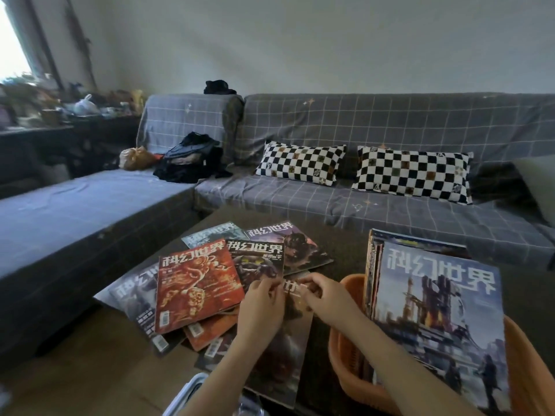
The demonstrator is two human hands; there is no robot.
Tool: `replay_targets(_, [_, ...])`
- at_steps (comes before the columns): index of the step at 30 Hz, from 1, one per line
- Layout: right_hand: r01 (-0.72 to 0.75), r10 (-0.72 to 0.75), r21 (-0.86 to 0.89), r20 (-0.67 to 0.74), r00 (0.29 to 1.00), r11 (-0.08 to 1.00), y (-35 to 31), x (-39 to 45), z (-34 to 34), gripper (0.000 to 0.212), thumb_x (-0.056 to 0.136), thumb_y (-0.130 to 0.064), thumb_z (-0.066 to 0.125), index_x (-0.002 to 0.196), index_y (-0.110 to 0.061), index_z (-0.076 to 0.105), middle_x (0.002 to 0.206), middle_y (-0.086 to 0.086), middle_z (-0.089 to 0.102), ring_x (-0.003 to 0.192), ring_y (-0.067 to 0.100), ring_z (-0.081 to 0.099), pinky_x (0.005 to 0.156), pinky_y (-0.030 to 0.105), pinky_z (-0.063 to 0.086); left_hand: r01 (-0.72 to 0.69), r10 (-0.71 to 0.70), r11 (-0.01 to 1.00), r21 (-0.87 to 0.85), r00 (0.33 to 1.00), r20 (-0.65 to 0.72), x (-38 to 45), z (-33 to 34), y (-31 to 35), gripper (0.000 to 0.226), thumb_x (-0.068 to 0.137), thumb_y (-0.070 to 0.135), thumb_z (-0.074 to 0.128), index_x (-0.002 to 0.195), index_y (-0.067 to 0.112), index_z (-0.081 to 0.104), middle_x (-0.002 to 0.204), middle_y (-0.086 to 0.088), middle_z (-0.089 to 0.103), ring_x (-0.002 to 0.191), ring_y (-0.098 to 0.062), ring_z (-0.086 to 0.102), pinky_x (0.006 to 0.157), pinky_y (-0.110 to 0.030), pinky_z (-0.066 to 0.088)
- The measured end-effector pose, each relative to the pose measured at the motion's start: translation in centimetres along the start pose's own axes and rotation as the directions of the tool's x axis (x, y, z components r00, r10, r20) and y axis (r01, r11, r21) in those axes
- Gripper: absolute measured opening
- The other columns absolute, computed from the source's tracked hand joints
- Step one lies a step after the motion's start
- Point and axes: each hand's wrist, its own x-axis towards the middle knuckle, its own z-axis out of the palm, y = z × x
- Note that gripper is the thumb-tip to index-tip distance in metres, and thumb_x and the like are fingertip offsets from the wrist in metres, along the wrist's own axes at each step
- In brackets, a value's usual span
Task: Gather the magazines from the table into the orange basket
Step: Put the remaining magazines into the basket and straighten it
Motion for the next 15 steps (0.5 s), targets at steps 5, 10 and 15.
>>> replay_targets(5, [-0.191,0.214,-0.151,0.156,0.964,0.970,-0.8,4.8,3.2,0.044,0.087,-0.048,0.054,0.121,-0.021,0.055,0.117,0.000,0.061,0.104,0.017,0.058,0.086,0.031,0.048,0.146,-0.141,0.985,0.095,0.989,-0.055,1.7,-0.9,-3.5,0.029,0.096,0.032,0.047,0.118,0.019,0.060,0.119,-0.002,0.059,0.110,-0.023,0.054,0.097,-0.041,0.040])
replay_targets(10, [-0.382,0.391,-0.083,0.216,0.895,0.920,-0.9,8.3,5.5,0.027,0.088,-0.043,0.055,0.081,-0.017,0.059,0.101,0.007,0.063,0.100,0.026,0.062,0.067,0.026,0.043,0.263,-0.257,0.950,0.169,0.965,-0.054,2.9,-1.1,-6.2,0.039,0.099,0.032,0.041,0.134,0.016,0.048,0.141,-0.003,0.048,0.135,-0.020,0.037,0.118,-0.044,0.011])
replay_targets(15, [-0.549,0.517,0.262,0.185,0.836,0.794,-1.3,10.7,7.2,0.041,0.084,-0.025,0.067,0.116,-0.004,0.054,0.113,0.009,0.058,0.099,0.023,0.055,0.083,0.034,0.049,0.238,-0.233,0.964,0.121,0.971,-0.051,2.8,-0.8,-7.5,0.047,0.100,0.029,0.040,0.144,0.015,0.038,0.152,-0.002,0.037,0.144,-0.014,0.023,0.120,-0.034,0.003])
